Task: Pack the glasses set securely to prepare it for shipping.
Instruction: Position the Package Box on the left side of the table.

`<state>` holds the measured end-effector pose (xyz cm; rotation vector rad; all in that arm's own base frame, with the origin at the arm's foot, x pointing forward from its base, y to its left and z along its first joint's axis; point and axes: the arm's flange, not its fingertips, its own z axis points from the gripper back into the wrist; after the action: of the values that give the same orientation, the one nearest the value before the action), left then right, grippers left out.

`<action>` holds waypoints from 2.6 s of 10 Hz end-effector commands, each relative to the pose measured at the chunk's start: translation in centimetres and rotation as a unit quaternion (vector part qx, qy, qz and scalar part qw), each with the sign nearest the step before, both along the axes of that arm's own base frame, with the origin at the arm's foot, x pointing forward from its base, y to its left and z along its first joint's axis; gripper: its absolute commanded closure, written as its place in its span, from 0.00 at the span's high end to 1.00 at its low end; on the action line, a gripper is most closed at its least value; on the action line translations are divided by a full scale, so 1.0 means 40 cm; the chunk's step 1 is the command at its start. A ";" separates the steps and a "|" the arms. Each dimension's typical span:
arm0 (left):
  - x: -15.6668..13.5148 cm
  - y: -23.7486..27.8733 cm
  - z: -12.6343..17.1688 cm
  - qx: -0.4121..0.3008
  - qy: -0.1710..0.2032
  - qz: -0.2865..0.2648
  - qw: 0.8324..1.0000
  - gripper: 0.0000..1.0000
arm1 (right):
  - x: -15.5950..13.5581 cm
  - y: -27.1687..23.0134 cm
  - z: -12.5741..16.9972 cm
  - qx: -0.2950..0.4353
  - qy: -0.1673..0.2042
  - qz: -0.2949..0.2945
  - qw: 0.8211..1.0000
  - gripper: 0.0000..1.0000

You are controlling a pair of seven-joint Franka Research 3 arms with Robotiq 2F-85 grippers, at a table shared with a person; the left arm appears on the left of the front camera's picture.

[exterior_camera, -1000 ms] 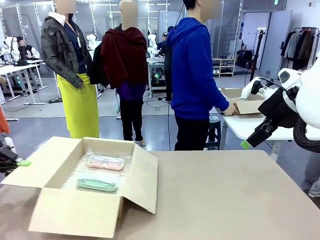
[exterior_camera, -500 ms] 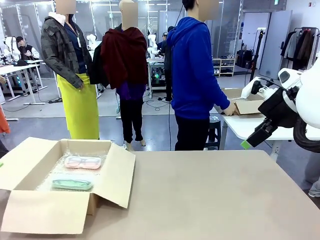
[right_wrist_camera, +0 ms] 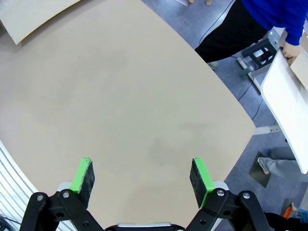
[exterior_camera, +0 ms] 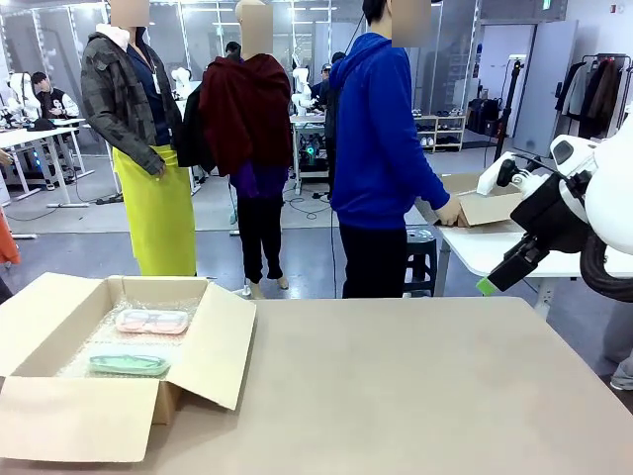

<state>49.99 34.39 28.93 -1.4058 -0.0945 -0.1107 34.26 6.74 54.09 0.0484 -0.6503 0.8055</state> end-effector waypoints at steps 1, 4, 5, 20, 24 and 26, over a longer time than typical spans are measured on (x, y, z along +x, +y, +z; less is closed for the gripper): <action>-0.005 -0.013 0.003 0.002 0.000 0.001 1.000 0.02 | -0.005 0.008 -0.001 -0.001 -0.003 -0.005 1.000 1.00; -0.005 -0.013 0.003 0.002 0.000 0.001 1.000 0.02 | -0.005 0.008 -0.001 -0.001 -0.003 -0.005 1.000 1.00; -0.005 -0.013 0.003 0.002 0.000 0.001 1.000 0.02 | -0.005 0.008 -0.001 -0.001 -0.003 -0.005 1.000 1.00; -0.279 -0.638 0.562 0.356 -0.463 -0.174 0.793 0.96 | -0.005 0.008 -0.001 -0.001 -0.003 -0.005 1.000 1.00; -0.352 -0.887 0.572 0.398 -0.502 -0.245 0.727 0.96 | -0.005 0.008 -0.001 -0.001 -0.003 -0.005 1.000 1.00; -0.341 -0.980 0.546 0.429 -0.488 -0.280 0.706 0.96 | -0.005 0.008 -0.001 -0.001 -0.003 -0.005 1.000 1.00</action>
<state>35.88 -4.07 51.50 -0.3146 -0.4737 -1.2793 34.27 6.75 54.13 0.0479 -0.6510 0.8061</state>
